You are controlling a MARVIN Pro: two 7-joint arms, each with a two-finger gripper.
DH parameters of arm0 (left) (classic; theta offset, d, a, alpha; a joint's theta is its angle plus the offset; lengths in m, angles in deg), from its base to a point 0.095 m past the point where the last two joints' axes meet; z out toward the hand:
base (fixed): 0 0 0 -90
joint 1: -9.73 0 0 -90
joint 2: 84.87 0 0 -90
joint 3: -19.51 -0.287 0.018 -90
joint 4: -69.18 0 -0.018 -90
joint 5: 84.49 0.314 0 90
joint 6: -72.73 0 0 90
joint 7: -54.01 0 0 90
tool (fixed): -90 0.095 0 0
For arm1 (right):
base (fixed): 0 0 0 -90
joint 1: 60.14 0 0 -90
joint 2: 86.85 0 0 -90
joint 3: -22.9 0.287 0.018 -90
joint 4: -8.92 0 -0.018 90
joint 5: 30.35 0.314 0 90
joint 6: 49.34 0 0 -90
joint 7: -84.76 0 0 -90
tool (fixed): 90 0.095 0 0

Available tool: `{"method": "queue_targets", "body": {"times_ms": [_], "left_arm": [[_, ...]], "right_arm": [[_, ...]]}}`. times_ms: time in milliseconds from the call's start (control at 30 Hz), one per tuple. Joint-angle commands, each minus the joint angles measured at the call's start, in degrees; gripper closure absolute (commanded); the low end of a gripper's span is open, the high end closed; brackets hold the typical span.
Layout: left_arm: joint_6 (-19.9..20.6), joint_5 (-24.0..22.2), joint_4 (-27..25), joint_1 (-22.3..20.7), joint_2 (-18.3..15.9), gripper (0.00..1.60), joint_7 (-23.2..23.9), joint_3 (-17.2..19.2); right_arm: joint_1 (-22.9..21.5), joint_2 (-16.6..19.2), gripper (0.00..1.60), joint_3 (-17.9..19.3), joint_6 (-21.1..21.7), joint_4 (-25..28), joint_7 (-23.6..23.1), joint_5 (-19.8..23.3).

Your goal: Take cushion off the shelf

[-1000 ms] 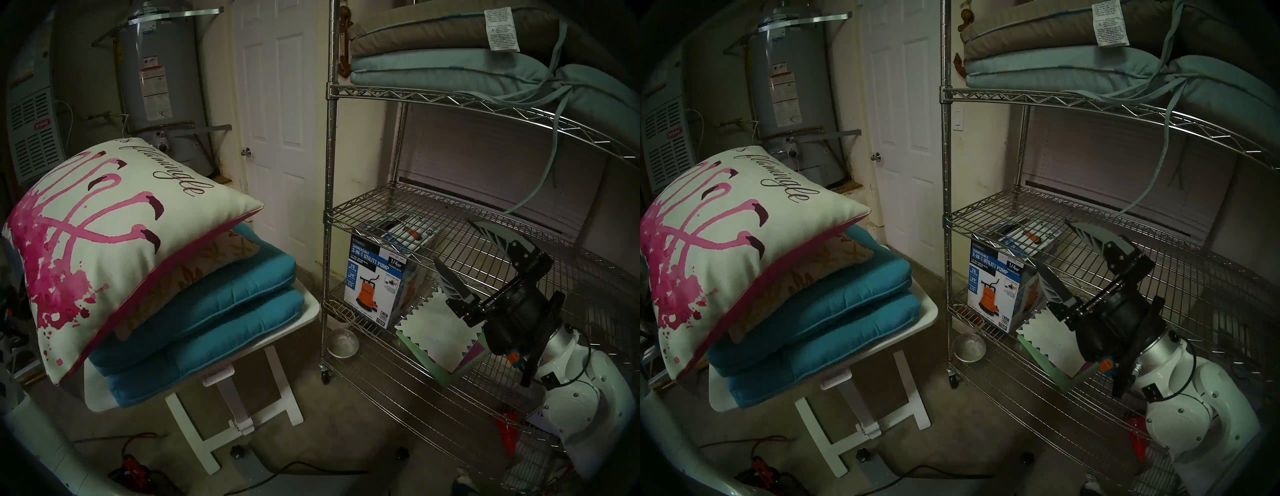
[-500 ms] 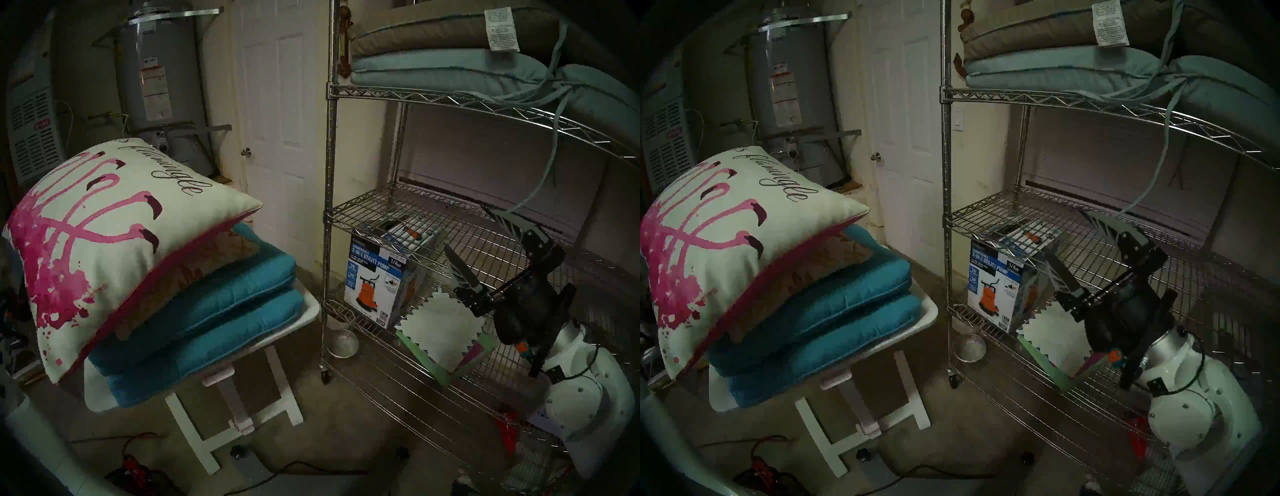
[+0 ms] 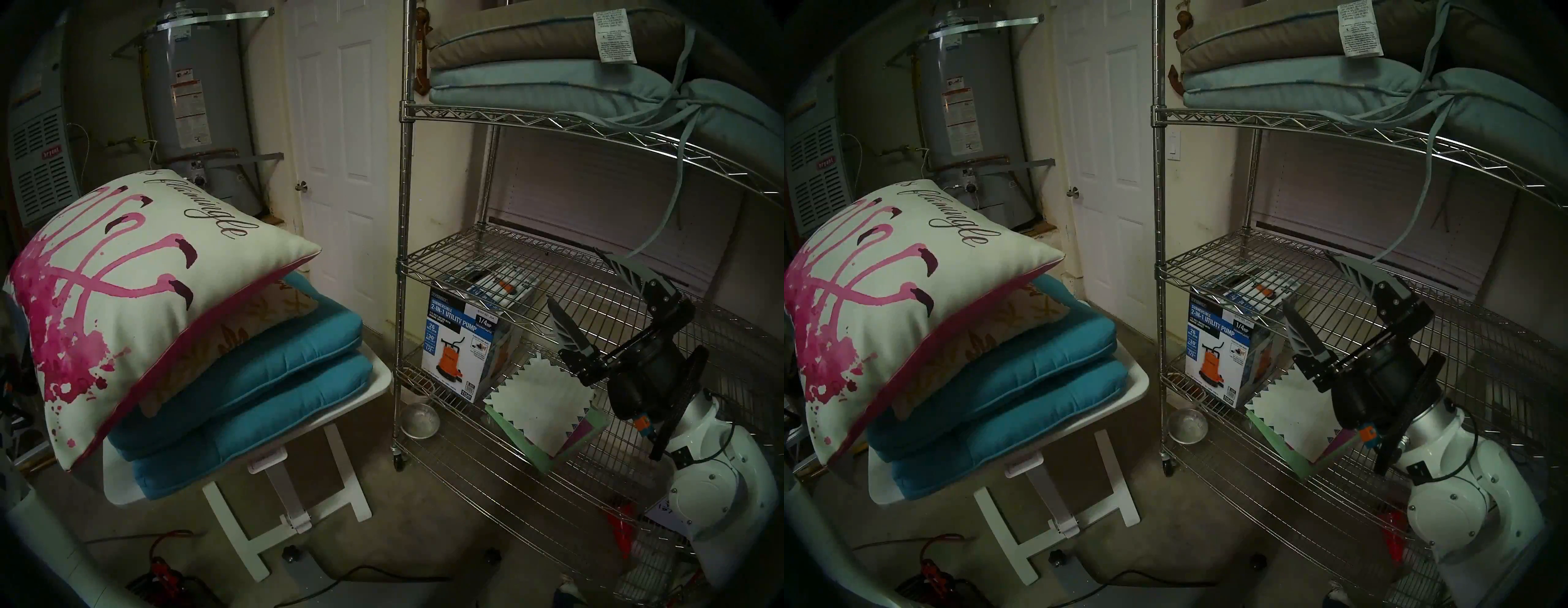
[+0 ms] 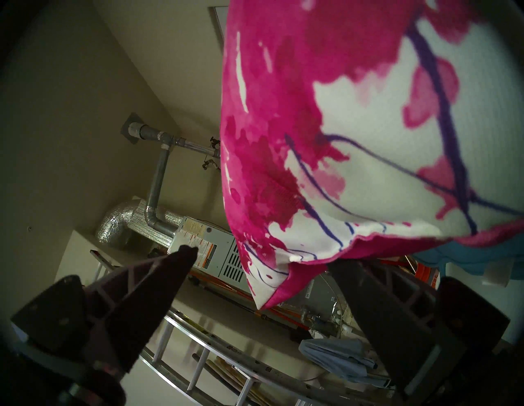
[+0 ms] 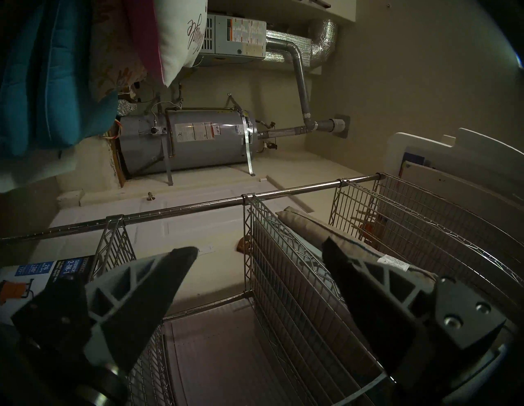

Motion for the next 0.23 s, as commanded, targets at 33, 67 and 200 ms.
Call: {"method": "queue_targets", "body": {"times_ms": [33, 67, 200], "left_arm": [[-0.14, -0.72, -1.35, 0.17, -1.04, 0.00, -0.69, -0.08], [-0.12, -0.75, -1.35, 0.22, -1.05, 0.00, -0.72, -0.08], [-0.02, -0.82, -1.35, 0.39, -1.10, 0.00, -0.82, -0.08]], "right_arm": [[-0.45, 0.01, 0.00, 0.03, -0.19, 0.70, 0.38, 0.08], [-0.46, -0.01, 0.00, 0.02, -0.20, 0.70, 0.37, 0.08], [-0.49, -0.07, 0.00, 0.02, -0.23, 0.70, 0.34, 0.08]]}}
